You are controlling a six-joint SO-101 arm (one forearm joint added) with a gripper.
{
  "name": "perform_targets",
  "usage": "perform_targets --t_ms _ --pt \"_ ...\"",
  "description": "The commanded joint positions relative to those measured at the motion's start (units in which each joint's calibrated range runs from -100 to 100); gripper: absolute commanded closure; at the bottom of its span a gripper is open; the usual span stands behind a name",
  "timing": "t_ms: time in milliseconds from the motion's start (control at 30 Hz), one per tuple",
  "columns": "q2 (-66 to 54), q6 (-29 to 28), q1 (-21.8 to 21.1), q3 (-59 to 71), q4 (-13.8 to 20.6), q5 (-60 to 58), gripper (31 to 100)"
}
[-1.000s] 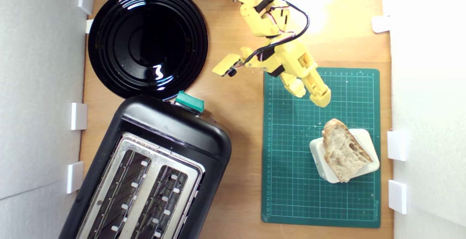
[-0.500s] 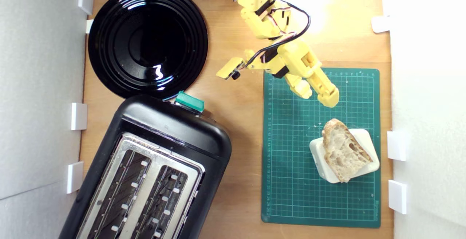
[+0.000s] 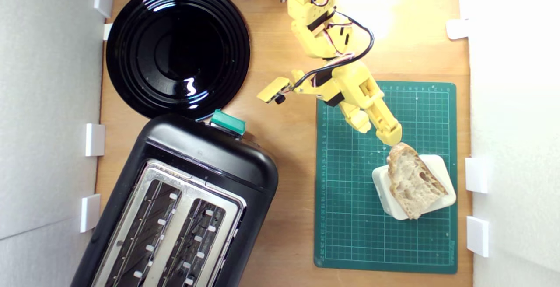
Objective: Pick bread and place in toaster
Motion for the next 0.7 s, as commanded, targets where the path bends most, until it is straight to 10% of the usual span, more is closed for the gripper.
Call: perform_targets --t_ms 0,667 --pt "0.4 0.3 -1.5 -4.5 -0.65 -2.1 39.6" --pt "11.05 2.6 -6.97 -18.49 -6.54 -1.93 39.6"
